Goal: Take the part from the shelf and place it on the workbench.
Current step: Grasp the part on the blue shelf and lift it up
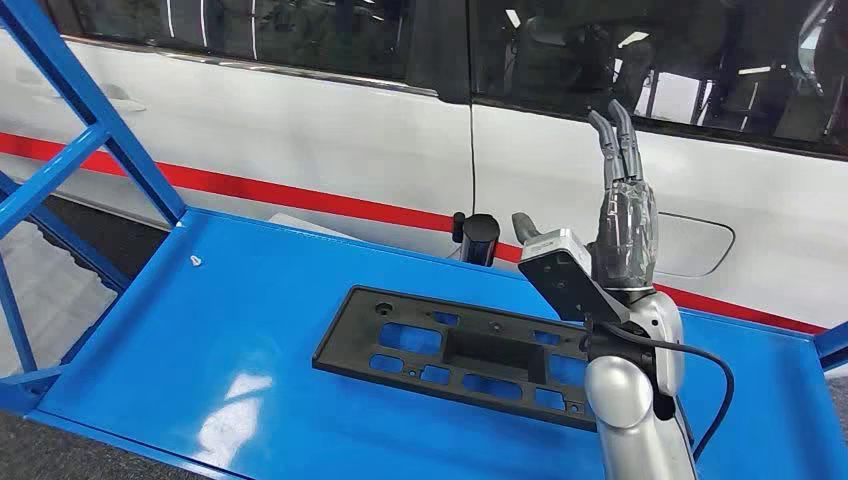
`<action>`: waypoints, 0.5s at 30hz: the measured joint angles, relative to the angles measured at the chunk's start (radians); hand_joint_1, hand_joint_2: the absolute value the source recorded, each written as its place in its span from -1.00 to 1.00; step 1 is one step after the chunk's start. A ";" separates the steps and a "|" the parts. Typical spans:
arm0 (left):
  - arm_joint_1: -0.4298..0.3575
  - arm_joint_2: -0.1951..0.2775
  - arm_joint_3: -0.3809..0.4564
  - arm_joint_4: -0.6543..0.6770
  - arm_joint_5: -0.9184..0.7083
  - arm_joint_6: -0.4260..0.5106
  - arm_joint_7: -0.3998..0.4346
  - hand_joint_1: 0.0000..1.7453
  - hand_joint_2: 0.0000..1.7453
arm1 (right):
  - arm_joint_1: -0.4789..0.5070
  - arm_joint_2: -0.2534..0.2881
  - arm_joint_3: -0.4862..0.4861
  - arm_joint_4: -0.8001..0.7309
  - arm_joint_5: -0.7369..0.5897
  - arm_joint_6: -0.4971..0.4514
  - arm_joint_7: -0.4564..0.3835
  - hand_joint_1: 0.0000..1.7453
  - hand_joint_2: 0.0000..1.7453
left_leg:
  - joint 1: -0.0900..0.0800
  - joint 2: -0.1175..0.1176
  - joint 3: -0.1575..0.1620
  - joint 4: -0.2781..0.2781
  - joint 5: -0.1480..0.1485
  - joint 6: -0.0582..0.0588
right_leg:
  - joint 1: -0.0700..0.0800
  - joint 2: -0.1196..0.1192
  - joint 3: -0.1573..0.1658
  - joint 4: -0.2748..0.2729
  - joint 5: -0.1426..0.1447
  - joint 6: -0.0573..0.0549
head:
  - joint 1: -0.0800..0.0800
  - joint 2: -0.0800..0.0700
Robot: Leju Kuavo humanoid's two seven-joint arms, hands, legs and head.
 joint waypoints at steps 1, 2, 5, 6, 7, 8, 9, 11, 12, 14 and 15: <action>0.000 0.001 0.000 0.000 0.000 -0.001 0.000 -1.00 -1.00 | 0.000 0.000 0.000 0.000 0.000 0.000 0.000 -1.00 1.00 | -0.002 -0.001 0.000 -0.002 0.000 0.001 | -0.002 -0.001 -0.001 0.000 0.001 0.002 | -0.001 0.000; 0.000 0.002 0.000 0.000 0.000 -0.001 -0.001 -1.00 -1.00 | 0.000 0.000 0.000 0.000 0.000 0.000 0.000 -1.00 1.00 | -0.002 -0.001 0.001 -0.008 0.003 0.002 | -0.001 -0.002 -0.001 -0.001 0.003 0.005 | -0.001 0.000; -0.001 0.002 0.001 0.000 0.000 -0.002 -0.006 -1.00 -1.00 | -0.004 -0.001 -0.003 0.001 -0.001 0.000 -0.001 -1.00 1.00 | 0.008 0.003 0.005 -0.040 0.023 0.002 | -0.001 -0.003 -0.028 0.047 -0.030 0.011 | -0.001 0.000; -0.002 0.001 0.001 0.000 0.000 -0.003 -0.008 -1.00 -1.00 | -0.005 -0.001 -0.004 0.002 -0.002 0.000 -0.002 -1.00 1.00 | 0.012 0.004 0.003 -0.045 0.029 0.001 | -0.005 -0.003 -0.050 0.098 -0.060 0.011 | 0.000 0.000; -0.002 0.000 0.001 0.000 0.000 -0.003 -0.011 -1.00 -1.00 | -0.006 -0.002 -0.005 0.004 -0.003 0.000 -0.002 -1.00 1.00 | 0.013 0.004 -0.003 -0.046 0.033 0.000 | -0.009 -0.003 -0.077 0.163 -0.093 0.012 | 0.002 0.000; -0.002 -0.001 0.001 0.000 0.000 -0.004 -0.012 -1.00 -1.00 | -0.006 -0.003 -0.006 0.006 -0.004 0.000 -0.002 -1.00 1.00 | 0.015 0.004 -0.009 -0.045 0.037 -0.003 | -0.015 -0.003 -0.102 0.227 -0.120 0.016 | 0.003 0.000; -0.002 -0.002 0.001 0.000 0.000 -0.005 -0.014 -1.00 -1.00 | -0.006 -0.003 -0.006 0.008 -0.004 0.000 -0.002 -1.00 1.00 | 0.016 0.005 -0.015 -0.044 0.040 -0.007 | -0.022 -0.003 -0.115 0.266 -0.133 0.024 | 0.003 0.000; -0.001 -0.002 0.001 0.000 0.000 -0.005 -0.017 -1.00 -1.00 | -0.006 -0.004 -0.007 0.013 -0.005 0.000 -0.003 -1.00 1.00 | 0.022 0.005 -0.027 -0.039 0.046 -0.014 | -0.034 -0.004 -0.088 0.237 -0.114 0.051 | 0.003 0.000; -0.002 -0.002 0.001 0.000 0.000 -0.005 -0.018 -1.00 -1.00 | -0.007 -0.004 -0.007 0.014 -0.005 0.000 -0.003 -1.00 1.00 | 0.026 0.005 -0.033 -0.034 0.048 -0.018 | -0.040 -0.005 -0.049 0.172 -0.088 0.066 | 0.003 0.000; -0.002 -0.002 0.001 0.000 0.000 -0.005 -0.019 -1.00 -1.00 | -0.010 -0.004 -0.007 0.016 -0.005 0.000 -0.004 -1.00 1.00 | 0.029 0.004 -0.047 -0.021 0.051 -0.030 | -0.044 -0.003 0.021 0.047 -0.053 0.081 | 0.003 0.000; -0.002 -0.002 0.001 0.000 0.000 -0.004 -0.019 -1.00 -1.00 | -0.012 -0.004 -0.007 0.016 -0.005 0.000 -0.004 -1.00 1.00 | 0.028 0.003 -0.052 -0.015 0.053 -0.037 | -0.044 -0.001 0.037 0.017 -0.045 0.079 | 0.003 0.000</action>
